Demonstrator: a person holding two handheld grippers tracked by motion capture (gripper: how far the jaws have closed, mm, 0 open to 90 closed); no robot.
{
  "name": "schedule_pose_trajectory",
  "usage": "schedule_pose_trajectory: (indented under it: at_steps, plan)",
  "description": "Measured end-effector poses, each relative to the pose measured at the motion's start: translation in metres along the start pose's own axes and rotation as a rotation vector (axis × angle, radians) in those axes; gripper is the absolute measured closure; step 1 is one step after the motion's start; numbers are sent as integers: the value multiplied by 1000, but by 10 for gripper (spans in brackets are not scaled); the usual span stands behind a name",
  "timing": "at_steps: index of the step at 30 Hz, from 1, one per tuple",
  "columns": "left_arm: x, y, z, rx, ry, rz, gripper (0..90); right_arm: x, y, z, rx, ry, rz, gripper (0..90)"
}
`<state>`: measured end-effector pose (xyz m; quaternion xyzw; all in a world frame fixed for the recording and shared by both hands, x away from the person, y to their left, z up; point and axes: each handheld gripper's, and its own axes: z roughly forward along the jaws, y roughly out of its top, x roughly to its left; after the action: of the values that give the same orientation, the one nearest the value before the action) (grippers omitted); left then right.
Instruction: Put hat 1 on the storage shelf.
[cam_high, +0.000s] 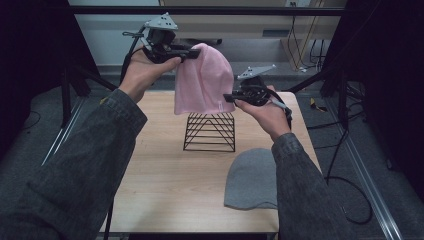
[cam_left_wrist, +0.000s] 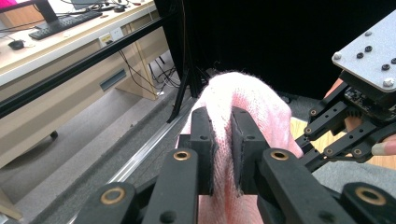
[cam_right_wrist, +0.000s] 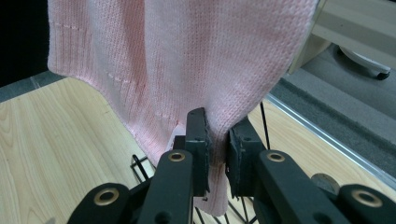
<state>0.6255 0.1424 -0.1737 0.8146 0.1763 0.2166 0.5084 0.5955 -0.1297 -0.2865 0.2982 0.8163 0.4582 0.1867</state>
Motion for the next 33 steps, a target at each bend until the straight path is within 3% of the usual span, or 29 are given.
schedule_pose_trajectory:
  at_steps: [6,18,33]
  plan:
    - [-2,-2,8,0,-5,-4,804,-2,-6,0,1,-10,9,806]
    - [-5,-4,19,1,20,29,801,-6,-15,1,-1,-37,17,803]
    - [-14,-29,31,17,28,46,801,-3,-36,12,29,-55,10,794]
